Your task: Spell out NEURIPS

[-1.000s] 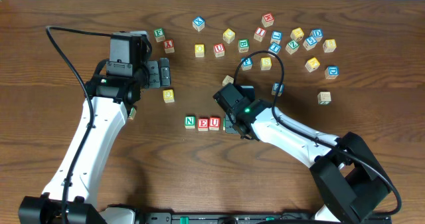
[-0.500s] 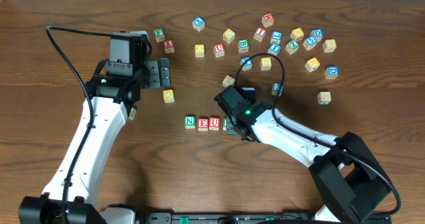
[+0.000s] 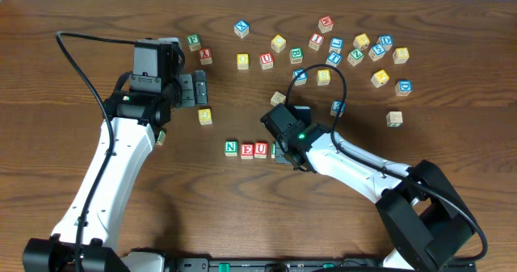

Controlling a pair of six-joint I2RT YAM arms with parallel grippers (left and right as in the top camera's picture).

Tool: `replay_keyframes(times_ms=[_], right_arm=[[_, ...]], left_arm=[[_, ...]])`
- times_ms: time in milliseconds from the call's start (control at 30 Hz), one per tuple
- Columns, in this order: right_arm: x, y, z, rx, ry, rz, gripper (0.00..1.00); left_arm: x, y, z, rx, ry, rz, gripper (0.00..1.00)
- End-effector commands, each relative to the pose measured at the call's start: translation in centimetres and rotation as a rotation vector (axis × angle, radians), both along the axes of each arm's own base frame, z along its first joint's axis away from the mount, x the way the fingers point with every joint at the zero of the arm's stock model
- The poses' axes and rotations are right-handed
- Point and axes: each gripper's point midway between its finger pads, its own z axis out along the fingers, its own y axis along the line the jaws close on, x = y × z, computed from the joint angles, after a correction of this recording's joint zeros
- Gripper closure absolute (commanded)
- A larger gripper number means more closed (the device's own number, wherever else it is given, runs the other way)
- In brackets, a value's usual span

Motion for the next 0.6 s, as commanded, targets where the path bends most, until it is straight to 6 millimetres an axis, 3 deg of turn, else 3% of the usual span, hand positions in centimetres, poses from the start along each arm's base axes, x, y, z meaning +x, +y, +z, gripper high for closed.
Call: replay_keyframes(times_ms=[0,100,567], right_arm=[[0.09,-0.22,0.35,-0.005,-0.020,-0.014,0.71],[0.09,-0.23,0.34,-0.005,-0.019,-0.014,0.66],[0.09,-0.22,0.35,-0.005,-0.020,-0.014,0.65]], left_arm=[[0.40,0.21,1.61,0.005,-0.041,0.000,0.00],[0.40,0.21,1.61,0.005,-0.041,0.000,0.00],[0.40,0.21,1.61,0.005,-0.041,0.000,0.00]])
